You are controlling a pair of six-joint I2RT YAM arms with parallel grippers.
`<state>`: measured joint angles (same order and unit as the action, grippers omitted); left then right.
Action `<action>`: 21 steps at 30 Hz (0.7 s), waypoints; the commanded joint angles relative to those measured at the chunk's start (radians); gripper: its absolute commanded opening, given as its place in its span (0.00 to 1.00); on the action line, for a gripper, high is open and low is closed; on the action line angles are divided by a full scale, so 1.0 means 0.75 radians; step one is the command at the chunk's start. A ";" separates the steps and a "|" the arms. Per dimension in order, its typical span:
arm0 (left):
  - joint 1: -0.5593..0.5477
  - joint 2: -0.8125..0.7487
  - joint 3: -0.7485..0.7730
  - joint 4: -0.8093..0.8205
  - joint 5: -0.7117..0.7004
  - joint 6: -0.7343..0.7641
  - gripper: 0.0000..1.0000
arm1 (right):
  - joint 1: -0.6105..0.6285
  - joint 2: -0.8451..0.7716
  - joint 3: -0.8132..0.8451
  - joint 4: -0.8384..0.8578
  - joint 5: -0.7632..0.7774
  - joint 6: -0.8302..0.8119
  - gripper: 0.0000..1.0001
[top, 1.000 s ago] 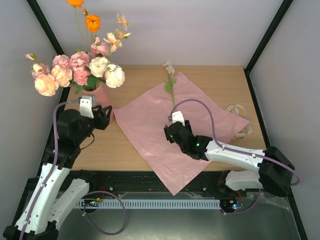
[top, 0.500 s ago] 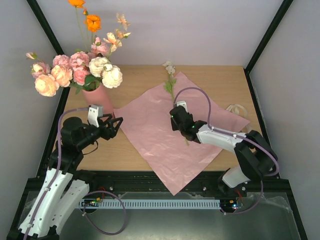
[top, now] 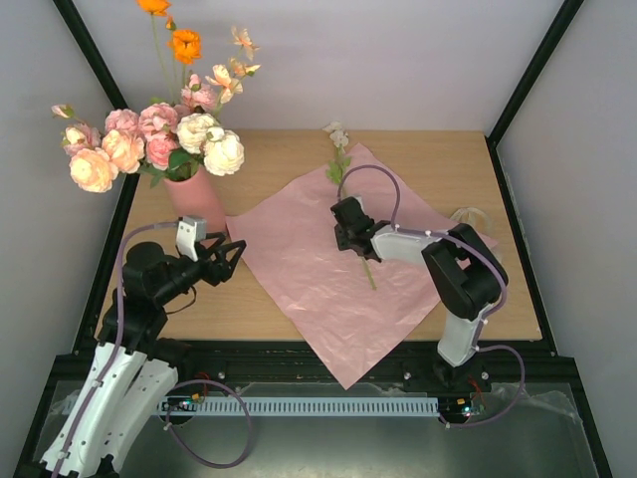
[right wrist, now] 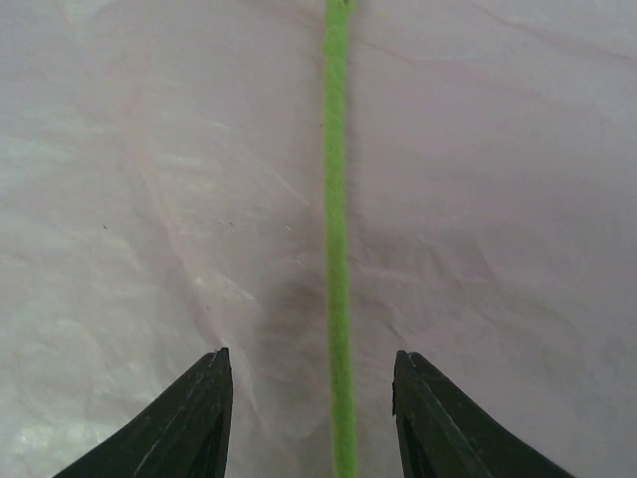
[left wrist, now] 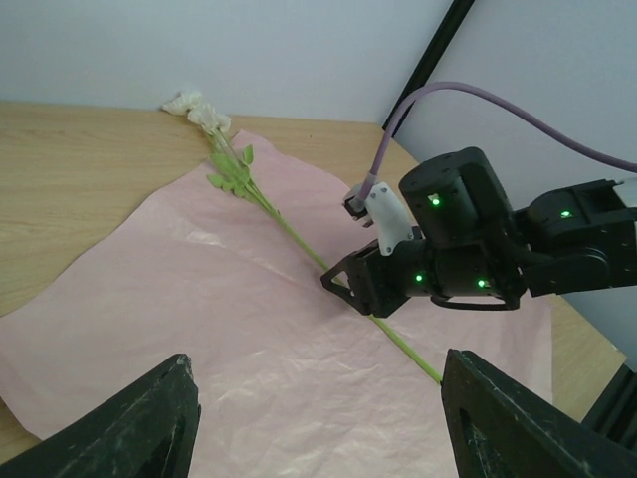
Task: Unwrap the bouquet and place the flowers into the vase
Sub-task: Pick up the fake flower from the wrapping paper.
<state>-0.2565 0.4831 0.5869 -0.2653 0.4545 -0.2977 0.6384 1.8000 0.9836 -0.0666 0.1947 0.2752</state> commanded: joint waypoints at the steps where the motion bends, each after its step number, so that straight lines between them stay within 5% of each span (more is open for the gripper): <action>1: 0.001 -0.027 -0.014 0.037 0.008 0.017 0.99 | -0.012 0.062 0.076 -0.055 -0.015 -0.034 0.43; 21: -0.007 -0.041 -0.013 0.014 -0.055 0.027 0.99 | -0.017 0.116 -0.028 0.110 -0.125 -0.037 0.22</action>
<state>-0.2581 0.4526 0.5869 -0.2577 0.4328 -0.2943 0.6292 1.8866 1.0054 -0.0006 0.1249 0.2497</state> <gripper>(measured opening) 0.994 0.237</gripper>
